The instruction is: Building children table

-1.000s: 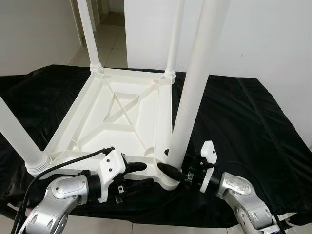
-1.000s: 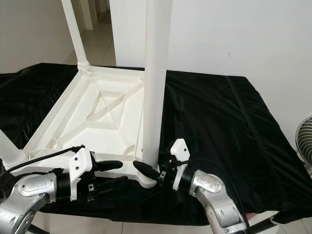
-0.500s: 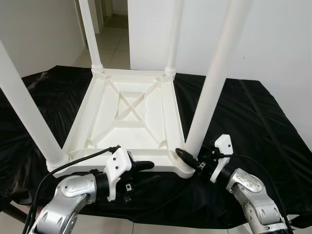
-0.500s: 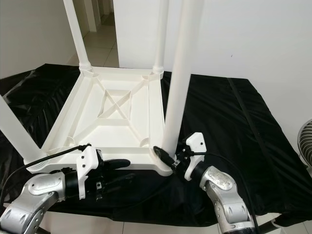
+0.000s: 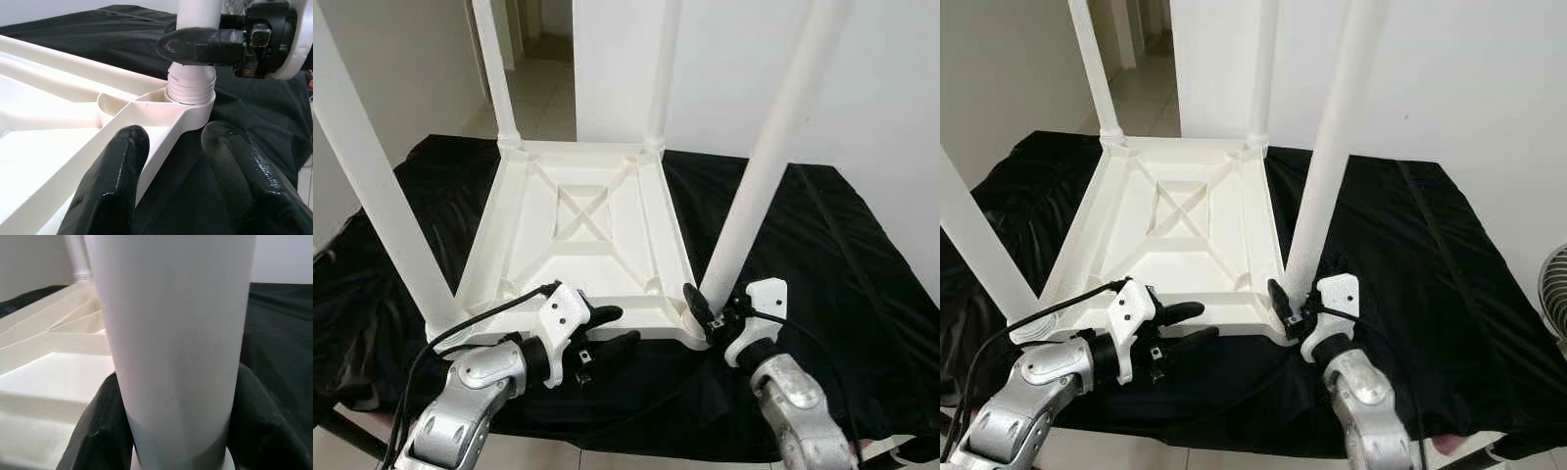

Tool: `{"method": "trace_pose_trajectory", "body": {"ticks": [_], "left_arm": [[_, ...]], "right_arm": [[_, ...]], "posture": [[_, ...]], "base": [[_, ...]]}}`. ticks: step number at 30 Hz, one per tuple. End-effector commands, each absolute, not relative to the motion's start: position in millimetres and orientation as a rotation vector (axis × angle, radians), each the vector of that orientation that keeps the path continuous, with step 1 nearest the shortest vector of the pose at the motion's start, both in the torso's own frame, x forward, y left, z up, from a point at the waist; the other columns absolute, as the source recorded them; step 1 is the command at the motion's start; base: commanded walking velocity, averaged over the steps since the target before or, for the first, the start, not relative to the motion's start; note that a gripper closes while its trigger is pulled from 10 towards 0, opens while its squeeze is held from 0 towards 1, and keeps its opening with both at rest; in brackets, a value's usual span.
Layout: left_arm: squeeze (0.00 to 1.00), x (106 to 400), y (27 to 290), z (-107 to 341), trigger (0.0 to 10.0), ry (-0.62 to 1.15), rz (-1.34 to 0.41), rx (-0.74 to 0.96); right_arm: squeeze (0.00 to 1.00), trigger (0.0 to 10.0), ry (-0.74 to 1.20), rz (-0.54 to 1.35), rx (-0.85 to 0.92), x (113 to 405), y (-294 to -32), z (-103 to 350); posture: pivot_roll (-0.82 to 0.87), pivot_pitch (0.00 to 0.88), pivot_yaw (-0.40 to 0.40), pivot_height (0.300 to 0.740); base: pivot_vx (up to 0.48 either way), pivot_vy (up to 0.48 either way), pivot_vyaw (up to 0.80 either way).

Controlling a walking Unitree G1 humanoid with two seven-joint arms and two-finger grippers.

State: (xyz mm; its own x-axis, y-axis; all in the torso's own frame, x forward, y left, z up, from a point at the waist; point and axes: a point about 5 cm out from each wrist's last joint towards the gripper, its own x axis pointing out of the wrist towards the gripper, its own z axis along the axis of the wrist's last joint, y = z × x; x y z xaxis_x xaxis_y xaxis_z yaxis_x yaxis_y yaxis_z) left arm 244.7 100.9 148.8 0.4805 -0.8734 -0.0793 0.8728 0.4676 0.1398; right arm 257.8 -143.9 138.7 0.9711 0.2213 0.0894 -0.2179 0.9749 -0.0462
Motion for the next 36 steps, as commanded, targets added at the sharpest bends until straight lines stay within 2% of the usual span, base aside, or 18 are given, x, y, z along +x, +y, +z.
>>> {"method": "trace_pose_trajectory", "body": {"ticks": [1, 5, 6, 9, 10, 18, 19, 20, 28, 34, 35, 36], "left_arm": [[0.0, 247, 99, 147, 10.0, -0.004, -1.031, 0.183], [0.0, 249, 94, 148, 10.0, -0.01, -1.011, 0.174], [0.0, 249, 93, 148, 10.0, -0.012, -1.008, 0.171], [0.0, 249, 92, 148, 10.0, -0.014, -1.005, 0.168], [0.0, 249, 91, 148, 10.0, -0.016, -1.004, 0.167], [0.0, 250, 87, 148, 10.0, -0.02, -1.009, 0.161], [0.0, 250, 86, 148, 10.0, -0.022, -1.013, 0.161], [0.0, 250, 85, 148, 10.0, -0.024, -1.018, 0.16], [0.0, 250, 82, 148, 10.0, -0.03, -1.032, 0.157], [0.0, 252, 80, 150, 10.0, -0.037, -1.038, 0.158], [0.0, 252, 80, 150, 10.0, -0.038, -1.038, 0.158], [0.0, 252, 80, 150, 10.0, -0.038, -1.038, 0.158]], "right_arm": [[0.0, 0.0, 0.005, 0.042, -0.111, 257, -160, 122], [0.0, 0.0, -0.008, -0.067, -0.111, 258, -159, 124], [0.0, 2.2, -0.023, -0.08, -0.104, 259, -159, 126], [0.0, 2.2, -0.026, -0.091, -0.094, 259, -159, 127], [0.0, 10.0, -0.023, -0.082, -0.083, 260, -159, 127], [0.0, 10.0, -0.037, -0.018, -0.06, 262, -155, 130], [0.04, 10.0, -0.04, 0.011, -0.053, 262, -155, 131], [1.0, 10.0, -0.046, 0.038, -0.047, 262, -155, 132], [1.0, 10.0, -0.064, 0.258, -0.022, 261, -154, 137], [1.0, 10.0, -0.104, 0.439, -0.082, 261, -167, 148], [0.0, 10.0, -0.103, 0.48, -0.09, 262, -172, 150], [0.0, 10.0, -0.103, 0.48, -0.09, 262, -172, 150]], "posture": [[0.0, 0.066, -0.024, 0.74], [0.0, 0.072, -0.024, 0.74], [0.0, 0.072, -0.024, 0.74], [0.0, 0.072, -0.024, 0.74], [0.0, 0.071, -0.026, 0.74], [-0.01, 0.068, -0.029, 0.74], [-0.01, 0.068, -0.029, 0.74], [-0.01, 0.066, -0.031, 0.74], [-0.02, 0.054, -0.03, 0.74], [-0.02, 0.049, -0.03, 0.74], [-0.02, 0.05, -0.03, 0.74], [-0.02, 0.05, -0.03, 0.74]], "base": [[0.0, 0.0, 0.0], [0.0, 0.0, 0.0], [0.0, 0.0, 0.0], [0.0, 0.0, 0.0], [0.0, 0.0, 0.0], [0.0, 0.0, 0.0], [0.0, 0.0, 0.0], [0.0, 0.0, 0.0], [0.0, 0.0, 0.0], [0.0, 0.0, 0.0], [0.0, 0.0, 0.0], [0.0, 0.0, 0.0]]}}
